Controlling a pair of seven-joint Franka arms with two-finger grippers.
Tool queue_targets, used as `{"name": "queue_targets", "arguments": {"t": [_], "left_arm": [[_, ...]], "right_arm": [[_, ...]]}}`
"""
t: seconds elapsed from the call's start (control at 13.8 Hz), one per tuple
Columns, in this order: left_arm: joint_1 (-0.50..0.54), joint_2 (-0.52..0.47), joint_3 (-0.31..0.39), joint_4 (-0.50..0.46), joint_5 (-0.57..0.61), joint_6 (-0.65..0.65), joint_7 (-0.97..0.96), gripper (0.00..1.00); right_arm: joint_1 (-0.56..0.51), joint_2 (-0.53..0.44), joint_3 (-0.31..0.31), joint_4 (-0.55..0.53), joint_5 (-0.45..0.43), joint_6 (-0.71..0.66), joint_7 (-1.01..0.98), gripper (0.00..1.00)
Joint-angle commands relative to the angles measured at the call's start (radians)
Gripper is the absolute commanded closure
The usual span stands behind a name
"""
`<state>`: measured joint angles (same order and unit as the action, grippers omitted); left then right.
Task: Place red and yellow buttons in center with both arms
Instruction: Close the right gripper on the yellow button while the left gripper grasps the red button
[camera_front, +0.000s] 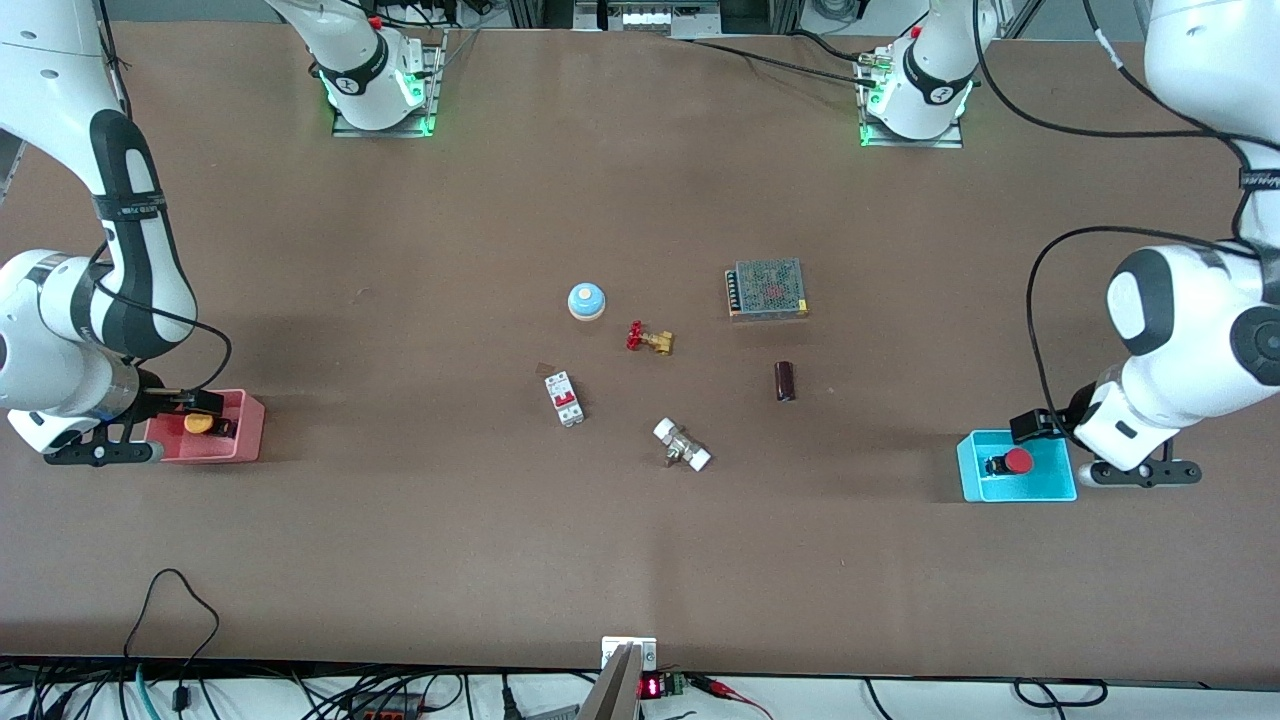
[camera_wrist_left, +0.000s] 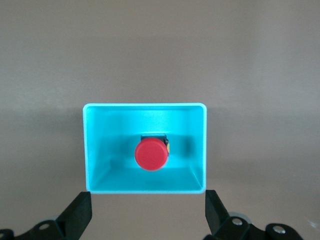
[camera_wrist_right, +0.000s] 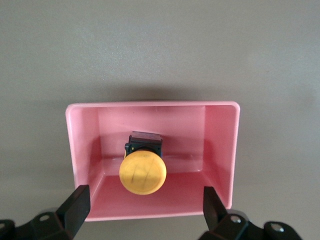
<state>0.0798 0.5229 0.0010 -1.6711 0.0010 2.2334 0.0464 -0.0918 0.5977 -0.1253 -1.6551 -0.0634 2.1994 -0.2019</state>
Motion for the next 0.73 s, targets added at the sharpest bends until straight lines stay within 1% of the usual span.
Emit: {"name": "queue_targets", "arguments": {"t": [0.0, 0.15, 0.29, 0.44, 0.51, 0.65], "left_arm": [[0.014, 0.064, -0.006, 0.019, 0.004, 0.066, 0.033, 0.0], [0.014, 0.1, -0.006, 0.017, 0.004, 0.109, 0.036, 0.0], [0.015, 0.114, -0.006, 0.014, 0.004, 0.112, 0.036, 0.0], [0.014, 0.121, -0.006, 0.014, 0.004, 0.112, 0.036, 0.01], [0.015, 0.121, -0.006, 0.011, 0.004, 0.111, 0.036, 0.07], [0.015, 0.121, -0.006, 0.013, 0.004, 0.109, 0.035, 0.23]], "right_arm": [[-0.006, 0.034, 0.007, 0.044, -0.01, -0.003, -0.019, 0.0], [-0.006, 0.056, 0.007, 0.05, -0.012, 0.0, -0.019, 0.0], [-0.008, 0.085, 0.007, 0.089, -0.009, -0.001, -0.036, 0.0], [-0.009, 0.096, 0.007, 0.095, -0.004, 0.0, -0.036, 0.0], [-0.011, 0.102, 0.007, 0.098, -0.004, 0.005, -0.037, 0.0], [-0.019, 0.111, 0.009, 0.1, -0.001, 0.019, -0.037, 0.0]]}}
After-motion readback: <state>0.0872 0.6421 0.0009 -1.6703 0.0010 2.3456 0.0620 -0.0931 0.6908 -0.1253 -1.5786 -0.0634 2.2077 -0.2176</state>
